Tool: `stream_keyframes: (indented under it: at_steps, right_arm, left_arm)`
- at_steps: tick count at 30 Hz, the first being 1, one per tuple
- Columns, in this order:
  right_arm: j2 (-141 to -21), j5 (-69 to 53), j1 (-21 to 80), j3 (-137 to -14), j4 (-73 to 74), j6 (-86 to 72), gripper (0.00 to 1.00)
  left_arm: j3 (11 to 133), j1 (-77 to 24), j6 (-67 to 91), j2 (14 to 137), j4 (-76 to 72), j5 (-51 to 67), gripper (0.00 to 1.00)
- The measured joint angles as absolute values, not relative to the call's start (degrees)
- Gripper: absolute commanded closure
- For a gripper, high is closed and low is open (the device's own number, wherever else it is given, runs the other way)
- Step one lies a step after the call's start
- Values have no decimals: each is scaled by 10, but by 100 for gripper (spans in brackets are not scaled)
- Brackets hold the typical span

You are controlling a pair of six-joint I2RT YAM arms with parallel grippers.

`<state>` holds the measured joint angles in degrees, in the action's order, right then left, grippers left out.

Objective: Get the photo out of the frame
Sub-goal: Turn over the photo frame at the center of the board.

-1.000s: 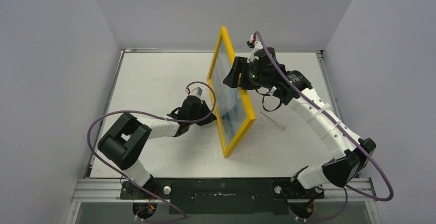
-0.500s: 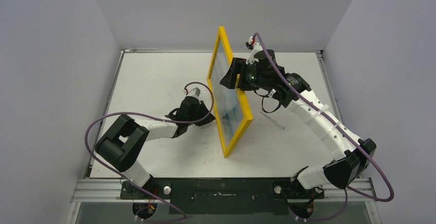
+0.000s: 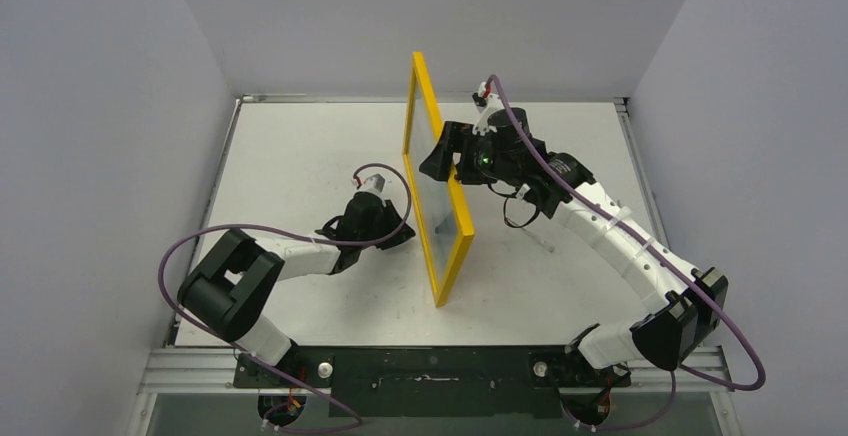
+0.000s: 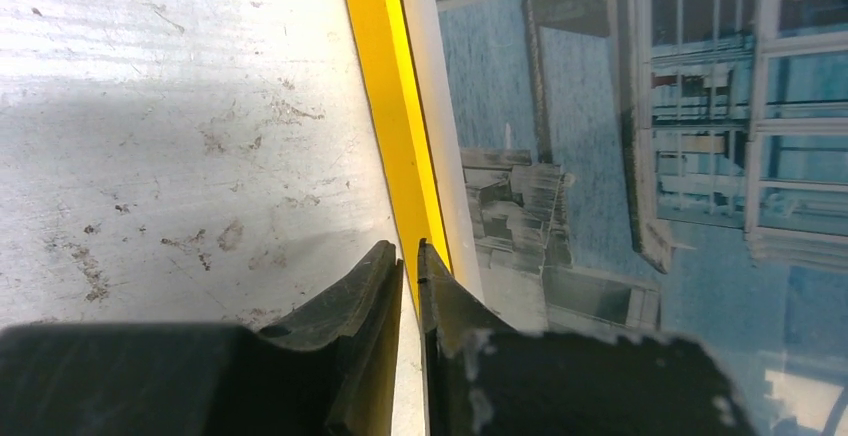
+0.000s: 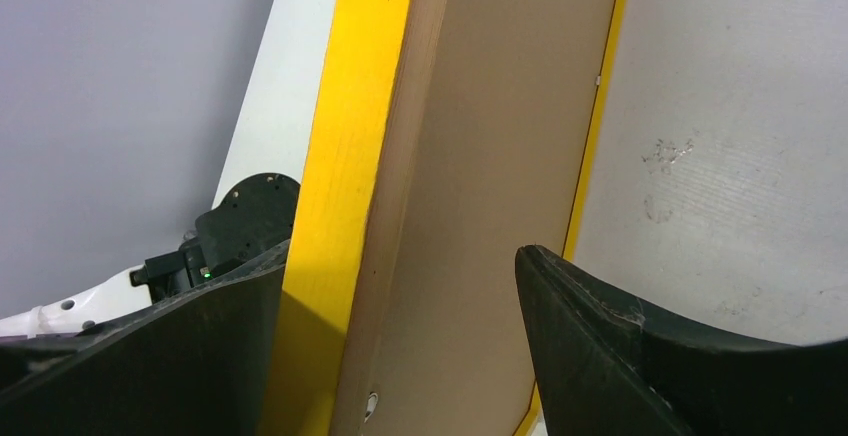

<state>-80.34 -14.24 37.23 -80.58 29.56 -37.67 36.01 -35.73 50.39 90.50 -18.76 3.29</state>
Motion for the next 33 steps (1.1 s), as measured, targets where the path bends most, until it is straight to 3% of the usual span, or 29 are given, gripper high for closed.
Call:
stream_keyframes:
  at_steps: [8, 16, 22, 24, 28, 33]
  right_arm:
    - [-803, -148, 378, -799, 282, -376, 15]
    - [-803, -162, 385, -793, 265, -370, 14]
    - [-804, -169, 390, -790, 262, -367, 0]
    - [-804, -170, 391, -790, 262, -367, 10]
    - [-804, -174, 391, -790, 260, -367, 10]
    - [-804, -177, 392, -788, 256, -366, 10]
  left_arm:
    - [341, -353, 504, 872, -203, 32, 83]
    - [323, -351, 504, 857, -202, 27, 80]
    - [317, -346, 504, 852, -201, 26, 78]
    - [310, -343, 504, 839, -194, 25, 69]
    - [303, -335, 504, 777, -164, 17, 43]
    - [313, -331, 504, 659, -105, -4, 21]
